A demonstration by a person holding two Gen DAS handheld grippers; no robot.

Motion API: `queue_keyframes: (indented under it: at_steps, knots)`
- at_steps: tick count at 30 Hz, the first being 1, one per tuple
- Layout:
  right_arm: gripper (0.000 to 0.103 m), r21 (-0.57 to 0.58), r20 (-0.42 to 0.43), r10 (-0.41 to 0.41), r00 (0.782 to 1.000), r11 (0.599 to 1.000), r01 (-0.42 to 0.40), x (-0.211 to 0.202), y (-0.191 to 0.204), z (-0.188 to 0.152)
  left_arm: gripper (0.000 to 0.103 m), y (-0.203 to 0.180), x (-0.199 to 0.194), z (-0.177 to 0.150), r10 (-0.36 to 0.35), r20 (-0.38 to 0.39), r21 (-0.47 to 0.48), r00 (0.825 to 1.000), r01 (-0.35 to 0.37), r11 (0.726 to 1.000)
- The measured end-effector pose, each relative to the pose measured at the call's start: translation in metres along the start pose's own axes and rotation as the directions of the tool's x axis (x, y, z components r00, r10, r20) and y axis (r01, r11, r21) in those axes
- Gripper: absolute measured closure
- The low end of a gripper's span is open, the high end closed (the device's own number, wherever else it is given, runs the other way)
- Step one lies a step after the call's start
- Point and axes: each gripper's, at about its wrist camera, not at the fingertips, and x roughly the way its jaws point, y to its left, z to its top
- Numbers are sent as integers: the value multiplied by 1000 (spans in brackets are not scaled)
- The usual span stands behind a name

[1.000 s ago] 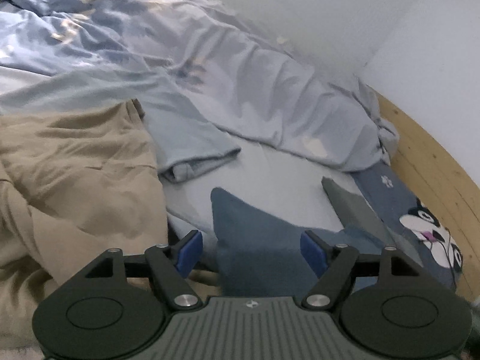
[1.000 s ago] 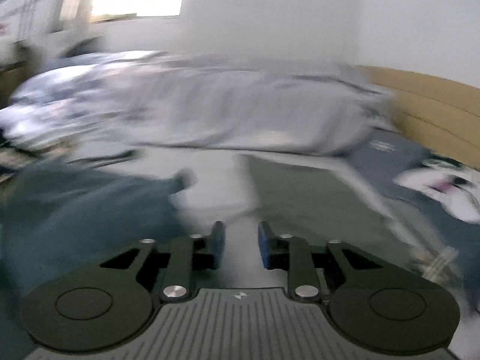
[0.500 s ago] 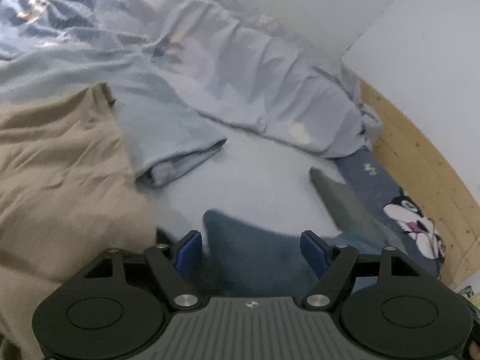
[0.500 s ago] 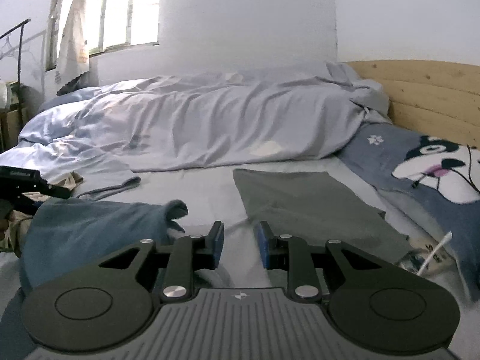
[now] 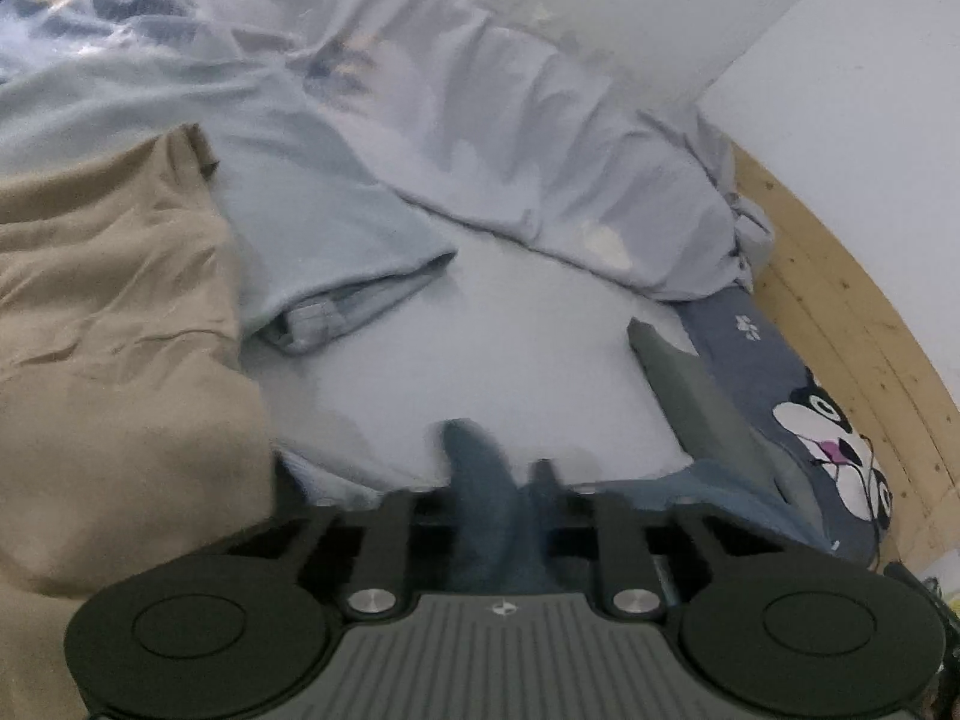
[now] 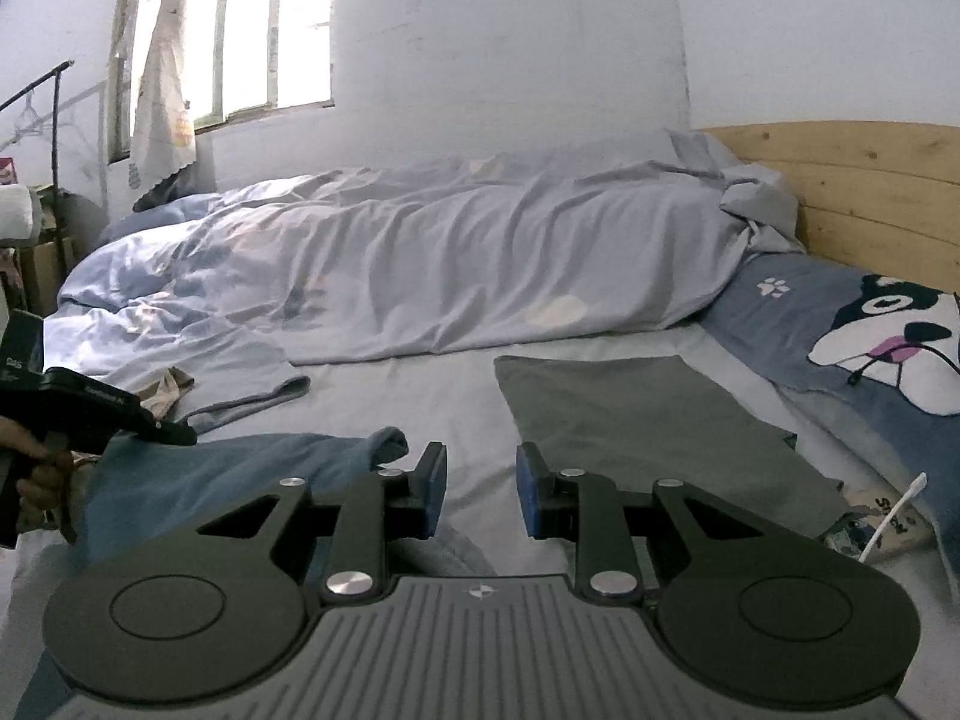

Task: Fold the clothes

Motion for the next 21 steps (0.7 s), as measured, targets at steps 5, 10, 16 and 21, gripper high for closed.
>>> queue_keyframes:
  at_steps: [5,10,16,21]
  knots:
    - [62,-5,15,111,994,994,-111,3,-8,14,96,-26,-36,5,-82,96,55,992,77,996]
    - [46,29,-38,388,921,922,-387,30,-14,37,97,-54,-85,-4,-180,167,129,969,160,979]
    - [40,114,-219,632,743,773,-624,112,-16,56,97,-59,-118,-37,-226,194,172,955,194,966]
    - [40,184,-344,668,660,737,-650,185,-9,65,97,-23,-106,-37,-170,213,46,962,164,985]
